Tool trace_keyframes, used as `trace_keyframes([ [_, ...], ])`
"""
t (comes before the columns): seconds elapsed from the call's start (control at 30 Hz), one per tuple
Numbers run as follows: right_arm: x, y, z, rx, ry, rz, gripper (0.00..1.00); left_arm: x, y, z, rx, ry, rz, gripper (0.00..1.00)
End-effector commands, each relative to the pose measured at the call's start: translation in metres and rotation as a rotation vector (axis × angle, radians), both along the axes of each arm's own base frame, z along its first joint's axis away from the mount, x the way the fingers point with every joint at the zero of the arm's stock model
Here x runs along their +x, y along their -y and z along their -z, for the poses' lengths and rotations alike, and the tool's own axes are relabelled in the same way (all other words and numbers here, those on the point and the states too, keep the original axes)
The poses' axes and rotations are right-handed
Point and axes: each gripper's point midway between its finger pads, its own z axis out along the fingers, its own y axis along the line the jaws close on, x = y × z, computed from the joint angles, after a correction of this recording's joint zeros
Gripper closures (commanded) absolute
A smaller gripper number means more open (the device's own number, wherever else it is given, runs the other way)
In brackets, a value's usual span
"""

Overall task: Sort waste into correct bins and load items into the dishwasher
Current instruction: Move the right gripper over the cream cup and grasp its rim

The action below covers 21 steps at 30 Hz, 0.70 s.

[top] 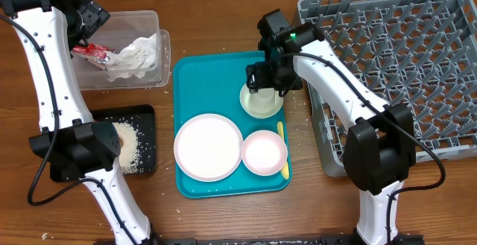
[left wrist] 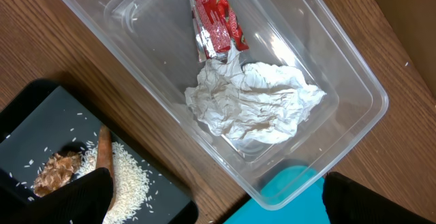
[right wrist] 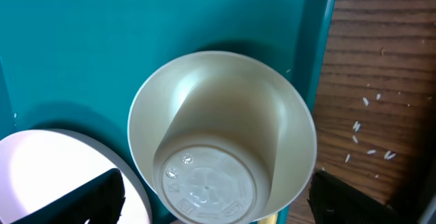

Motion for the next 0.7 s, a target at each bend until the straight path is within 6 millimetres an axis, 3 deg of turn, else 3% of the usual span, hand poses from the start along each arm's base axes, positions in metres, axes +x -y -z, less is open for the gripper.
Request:
trace_keyframes([
  [0.0,-0.003,-0.003,0.015,-0.025,-0.02,-0.023,0.12,0.001,0.002,0.005,-0.007,-0.009,0.003,0.0],
  [0.13,-0.011,-0.007,0.031,-0.053,-0.054,-0.069,0.1,0.001,0.002,0.005,-0.007,-0.009,0.003,0.0],
  [0.37,-0.015,-0.011,0.034,-0.094,-0.046,-0.095,0.1,0.001,0.002,0.005,-0.007,-0.009,0.003,0.0],
  [0.67,-0.008,-0.003,0.035,-0.14,-0.01,-0.086,0.27,0.001,0.002,0.005,-0.007,-0.009,0.003,0.0],
])
